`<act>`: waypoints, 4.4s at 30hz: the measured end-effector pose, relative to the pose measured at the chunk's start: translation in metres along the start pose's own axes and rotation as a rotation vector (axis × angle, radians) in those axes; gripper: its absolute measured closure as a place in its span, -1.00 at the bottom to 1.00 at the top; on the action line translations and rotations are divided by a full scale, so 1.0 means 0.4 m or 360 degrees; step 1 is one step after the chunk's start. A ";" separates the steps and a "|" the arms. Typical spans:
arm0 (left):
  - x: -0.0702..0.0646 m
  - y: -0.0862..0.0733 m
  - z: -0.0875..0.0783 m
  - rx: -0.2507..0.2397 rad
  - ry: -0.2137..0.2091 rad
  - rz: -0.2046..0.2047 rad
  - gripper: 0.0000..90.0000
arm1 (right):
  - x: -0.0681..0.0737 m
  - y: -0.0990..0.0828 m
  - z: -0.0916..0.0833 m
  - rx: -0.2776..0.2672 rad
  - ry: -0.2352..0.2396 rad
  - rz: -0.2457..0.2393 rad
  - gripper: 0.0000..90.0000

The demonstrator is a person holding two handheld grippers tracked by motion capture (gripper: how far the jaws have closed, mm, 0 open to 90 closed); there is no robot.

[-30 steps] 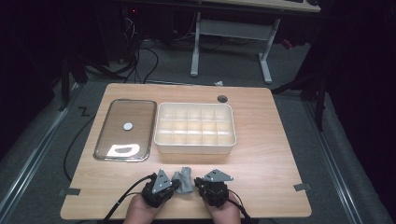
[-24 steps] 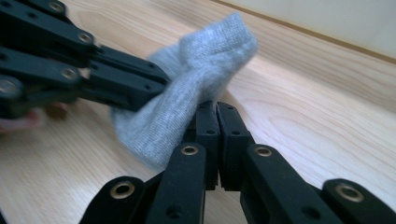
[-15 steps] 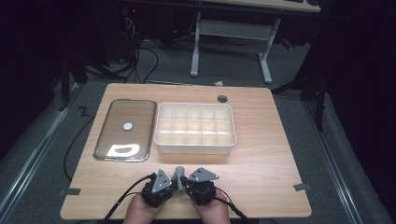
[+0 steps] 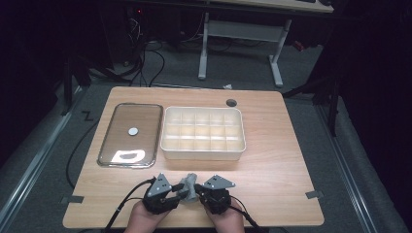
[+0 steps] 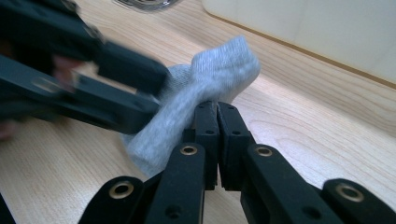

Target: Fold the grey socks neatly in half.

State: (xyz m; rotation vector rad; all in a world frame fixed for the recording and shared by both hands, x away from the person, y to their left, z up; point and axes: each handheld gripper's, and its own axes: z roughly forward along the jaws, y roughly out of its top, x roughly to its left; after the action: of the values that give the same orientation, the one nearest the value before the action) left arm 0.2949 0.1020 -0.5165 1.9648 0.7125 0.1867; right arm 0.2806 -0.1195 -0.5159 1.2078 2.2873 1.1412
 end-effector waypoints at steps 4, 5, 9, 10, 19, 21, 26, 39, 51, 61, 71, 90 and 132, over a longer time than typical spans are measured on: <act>0.034 -0.015 -0.034 0.0044 0.0103 -0.0043 0.58 | -0.001 -0.002 -0.003 -0.0008 0.0002 -0.0001 0.96; 0.040 -0.020 -0.031 0.0082 0.0138 -0.0057 0.69 | -0.001 -0.002 -0.005 -0.0010 0.0001 -0.0008 0.96; 0.042 -0.034 -0.002 0.0226 0.0162 -0.0080 0.85 | 0.000 -0.002 -0.011 -0.0019 0.0004 -0.0004 0.96; 0.036 -0.034 0.003 0.0233 0.0162 -0.0064 0.85 | 0.000 -0.001 -0.012 -0.0019 0.0007 -0.0002 0.96; -0.001 -0.022 0.034 0.0234 0.0125 -0.0008 0.91 | 0.004 0.001 -0.022 -0.0026 0.0003 -0.0003 0.96; -0.005 -0.019 0.038 0.0234 0.0119 -0.0003 0.91 | 0.004 0.002 -0.023 -0.0028 0.0000 -0.0006 0.96; -0.027 -0.006 0.059 0.0232 0.0088 0.0027 0.96 | -0.002 0.002 -0.030 -0.0032 -0.0017 -0.0018 0.96; -0.063 0.007 0.089 0.0247 0.0009 0.0114 1.00 | -0.007 0.001 -0.038 0.0000 -0.0027 -0.0052 0.96; -0.034 -0.002 0.035 0.0185 0.0020 0.0089 0.94 | 0.003 -0.025 -0.013 0.0030 -0.0018 -0.0108 1.00; -0.038 0.083 0.016 0.0029 0.0013 0.0117 1.00 | 0.006 -0.025 -0.012 0.0024 -0.0021 -0.0134 1.00; -0.067 0.138 0.111 0.0132 0.0008 0.0137 1.00 | 0.006 -0.028 -0.013 0.0006 -0.0018 -0.0156 1.00; -0.014 0.033 0.100 0.0117 0.0085 0.0051 1.00 | 0.034 -0.027 -0.055 -0.0085 0.0045 -0.0167 1.00; -0.001 0.010 0.094 0.0039 0.0032 0.0075 1.00 | -0.031 0.017 -0.029 0.0145 0.0124 0.0052 0.14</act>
State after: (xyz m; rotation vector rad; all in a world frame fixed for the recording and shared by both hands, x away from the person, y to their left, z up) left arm 0.3118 0.0718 -0.5313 2.0070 0.6846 0.2277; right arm 0.2848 -0.1331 -0.5042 1.2594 2.4091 1.1253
